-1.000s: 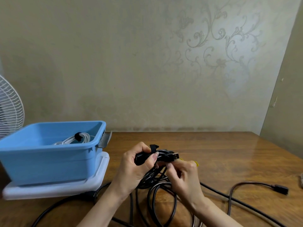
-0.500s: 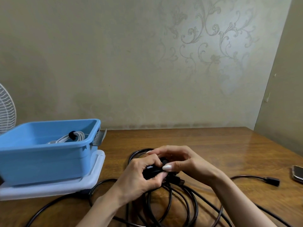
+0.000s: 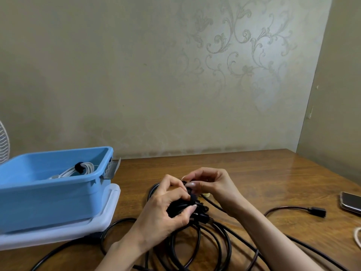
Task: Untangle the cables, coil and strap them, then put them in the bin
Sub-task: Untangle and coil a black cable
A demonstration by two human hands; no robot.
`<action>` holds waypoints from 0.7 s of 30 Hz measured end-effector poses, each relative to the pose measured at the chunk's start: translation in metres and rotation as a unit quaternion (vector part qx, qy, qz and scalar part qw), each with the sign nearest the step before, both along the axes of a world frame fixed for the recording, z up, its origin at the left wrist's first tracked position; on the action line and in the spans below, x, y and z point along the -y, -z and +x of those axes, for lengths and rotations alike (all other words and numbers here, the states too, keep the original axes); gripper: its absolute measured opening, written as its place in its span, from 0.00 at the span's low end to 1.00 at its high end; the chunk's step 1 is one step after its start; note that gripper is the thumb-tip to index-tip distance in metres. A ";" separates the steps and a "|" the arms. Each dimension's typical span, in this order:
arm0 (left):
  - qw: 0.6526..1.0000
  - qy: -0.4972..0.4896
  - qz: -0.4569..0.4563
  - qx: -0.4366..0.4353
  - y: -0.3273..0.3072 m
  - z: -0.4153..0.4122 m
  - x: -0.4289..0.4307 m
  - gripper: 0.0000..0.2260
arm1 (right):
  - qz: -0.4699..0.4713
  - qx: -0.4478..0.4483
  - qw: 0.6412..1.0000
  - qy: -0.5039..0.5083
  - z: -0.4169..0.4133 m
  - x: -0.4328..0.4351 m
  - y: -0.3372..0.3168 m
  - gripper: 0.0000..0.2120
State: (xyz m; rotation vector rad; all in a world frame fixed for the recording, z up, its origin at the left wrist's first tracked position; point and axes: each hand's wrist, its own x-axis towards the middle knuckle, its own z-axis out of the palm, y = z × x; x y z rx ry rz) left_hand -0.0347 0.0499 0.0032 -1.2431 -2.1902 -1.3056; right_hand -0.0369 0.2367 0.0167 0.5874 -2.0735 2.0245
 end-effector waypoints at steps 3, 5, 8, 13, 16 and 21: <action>1.000 -0.020 0.008 -0.020 0.000 -0.003 0.002 0.05 | -0.007 0.000 1.000 0.024 0.001 0.003 0.001 0.06; 0.999 -0.025 0.013 -0.023 0.000 -0.002 0.002 0.05 | -0.008 -0.004 0.999 0.032 0.002 0.007 0.002 0.05; 0.999 -0.028 0.036 0.015 -0.001 0.001 0.001 0.12 | -0.021 -0.034 0.998 0.053 0.004 0.010 0.002 0.06; 0.999 -0.016 0.016 -0.025 -0.001 0.001 -0.001 0.11 | -0.058 -0.031 0.995 0.074 0.006 0.011 0.001 0.09; 1.000 -0.017 0.015 -0.022 -0.002 0.001 -0.001 0.05 | -0.072 -0.018 0.994 0.080 0.006 0.012 0.001 0.10; 0.998 -0.032 0.051 0.030 -0.004 0.002 -0.003 0.08 | -0.091 -0.055 0.989 0.104 0.010 0.011 -0.004 0.11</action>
